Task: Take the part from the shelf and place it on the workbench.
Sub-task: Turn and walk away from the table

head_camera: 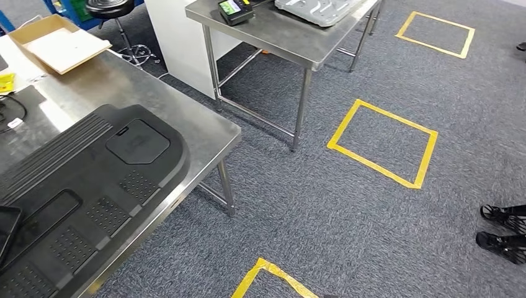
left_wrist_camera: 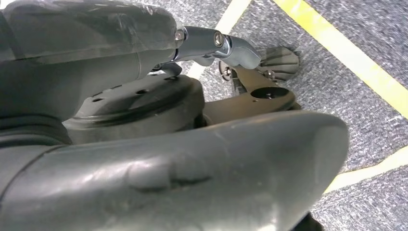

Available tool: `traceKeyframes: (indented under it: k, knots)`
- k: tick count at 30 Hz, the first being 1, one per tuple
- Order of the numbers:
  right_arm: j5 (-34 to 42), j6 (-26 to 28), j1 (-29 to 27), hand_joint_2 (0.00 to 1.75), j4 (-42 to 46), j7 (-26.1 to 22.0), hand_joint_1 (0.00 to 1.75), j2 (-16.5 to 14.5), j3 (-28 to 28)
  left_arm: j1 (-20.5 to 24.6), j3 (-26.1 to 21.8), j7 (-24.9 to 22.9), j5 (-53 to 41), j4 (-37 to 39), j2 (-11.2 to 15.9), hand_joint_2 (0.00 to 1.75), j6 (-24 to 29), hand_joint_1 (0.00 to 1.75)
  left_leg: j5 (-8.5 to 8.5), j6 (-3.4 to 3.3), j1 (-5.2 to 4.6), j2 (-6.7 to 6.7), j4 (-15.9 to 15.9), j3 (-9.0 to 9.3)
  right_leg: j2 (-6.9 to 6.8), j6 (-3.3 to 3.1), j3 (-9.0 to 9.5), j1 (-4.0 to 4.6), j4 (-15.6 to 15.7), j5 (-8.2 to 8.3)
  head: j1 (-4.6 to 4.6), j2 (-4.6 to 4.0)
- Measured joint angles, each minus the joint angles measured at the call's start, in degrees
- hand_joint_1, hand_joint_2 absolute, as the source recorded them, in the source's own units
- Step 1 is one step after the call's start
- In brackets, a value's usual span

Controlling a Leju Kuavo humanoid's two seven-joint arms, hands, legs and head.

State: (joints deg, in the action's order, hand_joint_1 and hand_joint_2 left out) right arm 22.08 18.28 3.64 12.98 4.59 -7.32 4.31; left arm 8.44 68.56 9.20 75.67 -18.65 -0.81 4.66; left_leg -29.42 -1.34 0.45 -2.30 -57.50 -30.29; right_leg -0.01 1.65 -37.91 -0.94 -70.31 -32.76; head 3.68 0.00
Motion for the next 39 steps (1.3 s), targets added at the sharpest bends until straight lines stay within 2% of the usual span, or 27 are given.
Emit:
traceKeyframes:
  k: [2, 3, 4, 6, 8, 9, 11, 12, 13, 14, 15, 17, 18, 20, 21, 23, 25, 27, 28, 29, 30, 32, 33, 34, 35, 37, 39]
  knots:
    - [0.21, 0.02, 0.1, 0.0, 0.0, -0.02, 0.0, 0.08, 0.21, 0.16, 0.19, 0.05, -0.09, 0.06, 0.0, 0.0, -0.04, 0.0, -0.37, 0.52, -0.08, -0.64, -0.27, 0.17, -1.66, -0.19, 3.76, 0.12, 7.74, 3.13, 0.29, 0.0]
    - [0.27, 0.02, 0.2, 0.0, 0.0, -0.03, 0.0, 0.1, 0.29, 0.22, 0.31, 0.07, -0.1, 0.09, 0.0, 0.0, -0.05, 0.0, -0.52, 0.83, -0.2, -0.93, -0.39, 0.23, -2.24, -0.45, 4.87, 0.25, 10.23, 3.84, 0.33, 0.0]
    - [0.33, 0.03, 0.27, 0.0, 0.0, -0.04, 0.0, 0.11, 0.37, 0.26, 0.41, 0.09, -0.1, 0.12, 0.0, 0.0, -0.05, 0.0, -0.64, 1.14, -0.34, -1.22, -0.47, 0.29, -2.52, -0.76, 5.31, 0.39, 11.43, 3.95, 0.26, 0.0]
    - [0.41, 0.06, 0.21, 0.0, 0.0, -0.04, 0.0, 0.12, 0.53, 0.33, 0.52, 0.11, -0.11, 0.14, 0.0, 0.0, -0.05, 0.0, -0.75, 1.72, -0.36, -1.74, -0.42, 0.44, -1.78, -1.54, 5.22, 0.57, 11.63, 4.04, -0.1, 0.0]
    - [0.45, 0.08, 0.09, 0.0, 0.0, -0.05, 0.0, 0.14, 0.64, 0.41, 0.57, 0.14, -0.11, 0.15, 0.0, 0.0, -0.05, 0.0, -1.89, 2.34, -0.1, -0.97, -1.69, 0.23, -1.18, -2.28, 5.28, 0.51, 11.94, 4.31, -0.41, 0.0]
    - [0.46, 0.09, 0.1, 0.0, 0.0, -0.08, 0.0, 0.15, 0.67, 0.42, 0.6, 0.16, -0.11, 0.16, 0.0, 0.0, -0.05, 0.0, -3.35, 2.59, 0.0, -0.19, -3.83, -0.56, -0.9, -2.65, 5.31, 0.43, 12.09, 4.45, -0.59, 0.0]
    - [0.6, 0.13, 0.15, 0.0, 0.0, -0.32, 0.0, 0.17, 0.76, 0.33, 0.7, 0.0, -0.11, 0.25, 0.0, 0.0, -0.05, 0.0, -7.07, 2.83, 0.08, 1.22, -10.96, -3.67, -0.18, -3.04, 5.28, 0.51, 12.12, 4.49, -1.0, 0.0]
    - [0.76, 0.16, 0.15, 0.0, 0.0, -0.45, 0.0, 0.17, 0.85, 0.21, 0.76, -0.19, -0.11, 0.33, 0.0, 0.0, -0.05, 0.0, -8.33, 2.87, 0.09, 1.48, -14.39, -5.28, 0.27, -3.14, 5.29, 0.6, 12.11, 4.48, -1.08, 0.0]
    - [0.96, 0.21, 0.13, 0.0, 0.0, -0.55, 0.0, 0.17, 0.94, 0.05, 0.8, -0.37, -0.11, 0.43, 0.0, 0.0, -0.04, 0.0, -8.57, 2.84, 0.08, 1.62, -16.34, -6.26, 0.79, -3.17, 5.34, 0.68, 12.1, 4.47, -1.11, 0.0]
    - [1.15, 0.26, 0.1, 0.0, 0.0, -0.54, 0.0, 0.17, 1.06, -0.1, 0.83, -0.47, -0.11, 0.51, 0.0, 0.0, -0.05, 0.0, -7.61, 2.72, 0.07, 1.75, -16.08, -6.26, 1.35, -3.18, 5.41, 0.73, 12.08, 4.46, -1.15, 0.0]
    - [1.32, 0.3, 0.08, 0.0, 0.0, -0.44, 0.0, 0.17, 1.23, -0.21, 0.84, -0.43, -0.13, 0.57, 0.0, 0.0, -0.08, 0.0, -5.66, 2.53, 0.06, 1.99, -13.61, -5.27, 1.92, -3.16, 5.52, 0.76, 12.04, 4.44, -1.18, 0.0]
    - [1.52, 0.3, 0.11, 0.0, 0.0, -0.15, 0.0, 0.16, 1.57, -0.22, 0.85, -0.22, -0.16, 0.66, 0.01, 0.0, -0.2, 0.0, -1.66, 2.02, 0.06, 3.5, -5.87, -2.13, 2.94, -2.97, 5.64, 0.82, 11.9, 4.33, -1.24, 0.0]
    - [1.61, 0.27, 0.17, 0.0, 0.0, -0.05, 0.0, 0.16, 1.7, -0.18, 0.85, -0.14, -0.17, 0.69, 0.01, 0.0, -0.26, 0.0, -0.62, 1.83, 0.04, 4.27, -3.0, -1.03, 3.4, -2.77, 5.56, 0.83, 11.79, 4.3, -1.27, 0.0]
    - [1.94, 0.24, 0.21, 0.0, 0.0, -0.12, 0.0, 0.15, 1.96, -0.17, 0.86, -0.17, -0.17, 0.78, 0.02, 0.0, -0.33, 0.0, -0.45, 1.55, -0.16, 4.98, -1.11, -0.44, 4.1, -2.17, 5.26, 0.72, 11.71, 4.37, -1.28, 0.0]
    - [2.2, 0.24, 0.16, 0.0, 0.0, -0.22, 0.0, 0.16, 2.16, -0.2, 0.86, -0.21, -0.17, 0.83, 0.01, 0.0, -0.34, 0.0, -0.35, 1.32, -0.18, 4.7, -0.87, -0.39, 4.49, -1.77, 5.15, 0.63, 11.77, 4.46, -1.29, 0.0]
    - [2.73, 0.25, -0.03, 0.0, 0.0, -0.41, 0.0, 0.19, 2.66, -0.17, 0.86, -0.25, -0.21, 0.9, 0.01, 0.0, -0.44, 0.0, 0.03, 0.65, -0.05, 3.87, -0.27, -0.17, 3.84, -1.12, 4.84, 0.52, 10.92, 3.77, -1.16, 0.0]
    - [3.01, 0.25, 0.05, 0.0, 0.0, -0.45, 0.0, 0.21, 3.12, -0.17, 0.86, -0.22, -0.27, 0.95, 0.0, 0.0, -0.6, 0.0, 0.32, 0.09, 0.07, 2.8, 0.23, 0.0, 1.96, -0.67, 2.85, 0.49, 6.37, 0.89, -0.62, 0.0]
    - [3.2, 0.24, 0.16, 0.0, 0.0, -0.45, 0.0, 0.21, 3.55, -0.35, 0.87, -0.21, -0.25, 1.01, 0.0, 0.0, -0.64, 0.0, 0.28, -0.17, -0.03, 1.7, 0.24, -0.02, 0.85, -0.23, -0.58, 0.38, -0.9, -2.52, -0.17, 0.0]
    - [3.39, 0.24, 0.13, 0.0, 0.0, -0.34, 0.0, 0.21, 3.82, -0.43, 0.87, -0.21, -0.22, 1.08, 0.0, 0.0, -0.63, 0.0, 0.22, -0.19, -0.06, 1.15, 0.19, -0.02, 0.63, -0.04, -1.69, 0.27, -3.34, -3.15, -0.13, 0.0]
    - [3.66, 0.26, 0.03, 0.0, 0.0, -0.15, 0.0, 0.22, 4.13, -0.48, 0.87, -0.17, -0.19, 1.14, 0.0, 0.0, -0.63, 0.0, 0.14, -0.17, -0.05, 0.69, 0.14, 0.0, 0.48, 0.09, -1.79, 0.15, -3.69, -2.66, -0.11, 0.0]
    - [3.98, 0.32, -0.06, 0.0, 0.0, 0.07, 0.0, 0.23, 4.45, -0.49, 0.87, -0.1, -0.16, 1.19, 0.0, 0.0, -0.66, 0.0, 0.03, -0.09, -0.01, 0.3, 0.06, 0.05, 0.25, 0.16, -0.78, 0.04, -1.78, -1.16, -0.08, 0.0]
    - [4.73, 0.51, -0.08, 0.0, 0.01, 0.34, 0.0, 0.25, 5.04, -0.48, 0.87, 0.07, -0.15, 1.22, 0.0, 0.0, -0.78, 0.0, -0.32, 0.34, -0.01, -0.34, -0.16, 0.21, -1.16, 0.14, 3.1, 0.01, 5.87, 2.42, 0.11, 0.0]
    - [5.15, 0.62, 0.0, 0.0, 0.01, 0.26, 0.0, 0.26, 5.36, -0.48, 0.87, 0.1, -0.15, 1.25, 0.0, 0.0, -0.83, 0.0, -0.52, 0.65, -0.1, -0.6, -0.33, 0.27, -1.79, -0.09, 4.61, 0.11, 9.05, 3.51, 0.22, 0.0]
    - [5.58, 0.71, 0.06, 0.0, 0.02, 0.11, 0.0, 0.26, 5.65, -0.48, 0.87, 0.08, -0.14, 1.28, 0.0, 0.0, -0.85, 0.0, -0.67, 0.97, -0.22, -0.84, -0.45, 0.32, -2.24, -0.37, 5.43, 0.25, 10.93, 3.93, 0.2, 0.0]
    - [5.93, 0.78, 0.08, 0.0, 0.02, -0.08, 0.0, 0.26, 5.92, -0.49, 0.87, 0.01, -0.14, 1.31, 0.0, 0.0, -0.85, 0.0, -0.73, 1.26, -0.32, -1.09, -0.48, 0.36, -2.29, -0.7, 5.55, 0.44, 11.49, 3.78, 0.08, 0.0]
    - [6.42, 0.87, -0.01, 0.0, 0.02, -0.41, 0.0, 0.27, 6.38, -0.49, 0.87, -0.13, -0.14, 1.34, 0.0, 0.0, -0.85, 0.0, -0.91, 1.89, -0.2, -1.37, -0.5, 0.55, -1.57, -1.51, 5.48, 0.54, 11.76, 3.99, -0.26, 0.0]
    - [6.63, 0.92, -0.04, 0.0, 0.02, -0.57, 0.0, 0.28, 6.88, -0.5, 0.87, -0.17, -0.15, 1.37, 0.0, 0.0, -0.85, 0.0, -2.52, 2.49, 0.03, -0.37, -2.48, -0.04, -1.0, -2.29, 5.57, 0.48, 12.1, 4.25, -0.51, 0.0]
